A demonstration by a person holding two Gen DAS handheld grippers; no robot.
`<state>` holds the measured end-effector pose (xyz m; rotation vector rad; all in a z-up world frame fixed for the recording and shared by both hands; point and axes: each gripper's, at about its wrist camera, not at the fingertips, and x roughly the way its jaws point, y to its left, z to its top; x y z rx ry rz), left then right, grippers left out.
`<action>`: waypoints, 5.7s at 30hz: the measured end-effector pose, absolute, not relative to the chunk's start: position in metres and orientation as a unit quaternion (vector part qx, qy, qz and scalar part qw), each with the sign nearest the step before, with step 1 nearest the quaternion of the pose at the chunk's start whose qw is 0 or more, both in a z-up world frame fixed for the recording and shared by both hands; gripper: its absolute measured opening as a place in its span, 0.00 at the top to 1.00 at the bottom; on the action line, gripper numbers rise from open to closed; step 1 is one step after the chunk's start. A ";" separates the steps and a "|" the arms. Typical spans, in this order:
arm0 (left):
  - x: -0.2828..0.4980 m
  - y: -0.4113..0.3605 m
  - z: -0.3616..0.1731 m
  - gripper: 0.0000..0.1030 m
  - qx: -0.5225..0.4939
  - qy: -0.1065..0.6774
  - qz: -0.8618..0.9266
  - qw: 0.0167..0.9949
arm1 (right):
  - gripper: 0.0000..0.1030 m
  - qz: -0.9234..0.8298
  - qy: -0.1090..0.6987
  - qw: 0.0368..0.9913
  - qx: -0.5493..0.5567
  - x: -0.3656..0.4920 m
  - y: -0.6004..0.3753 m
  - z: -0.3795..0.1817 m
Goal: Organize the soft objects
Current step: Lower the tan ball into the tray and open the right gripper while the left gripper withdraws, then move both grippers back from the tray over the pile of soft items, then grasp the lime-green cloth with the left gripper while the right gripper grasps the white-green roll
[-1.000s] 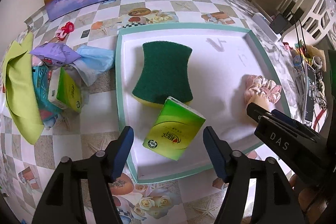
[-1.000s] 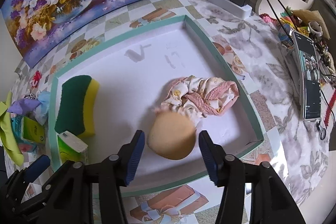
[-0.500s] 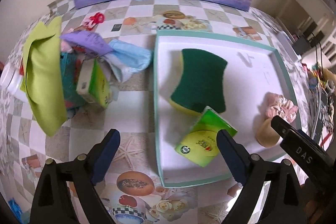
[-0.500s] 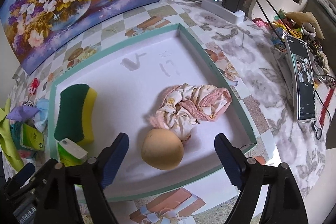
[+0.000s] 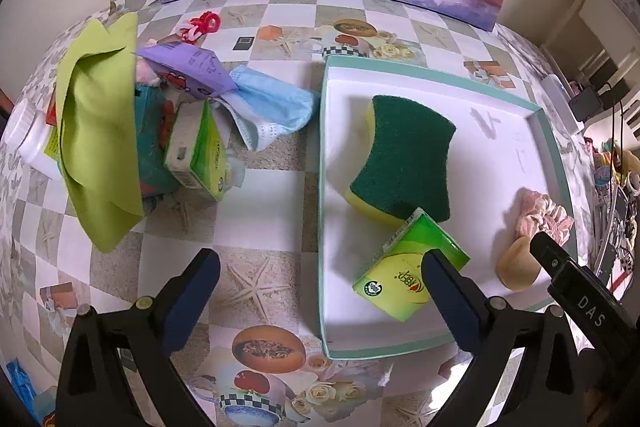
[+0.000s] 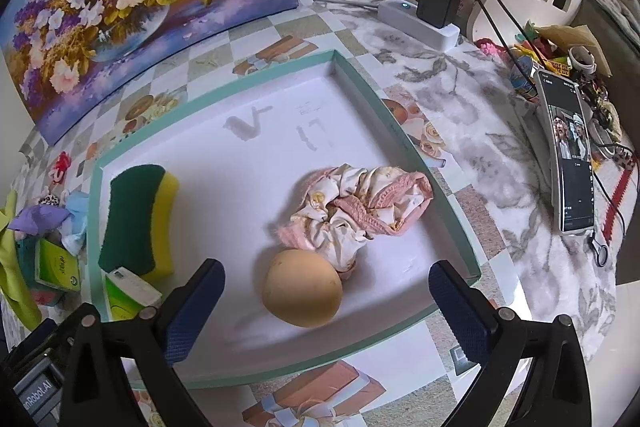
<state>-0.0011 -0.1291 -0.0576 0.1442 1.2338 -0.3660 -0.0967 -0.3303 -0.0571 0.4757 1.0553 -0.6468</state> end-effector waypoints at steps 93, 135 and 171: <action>0.099 0.001 0.015 0.00 -0.036 0.530 -0.024 0.847 | 0.03 -0.093 0.511 0.848 0.101 0.053 -0.185 -0.005; 0.105 0.010 -0.009 0.17 -0.061 0.552 -0.040 0.831 | 0.72 0.029 0.542 0.828 0.139 0.069 -0.123 -0.058; 0.090 0.020 0.028 0.93 -0.109 0.488 -0.095 0.861 | 0.78 0.040 0.500 0.847 0.175 0.048 -0.147 -0.021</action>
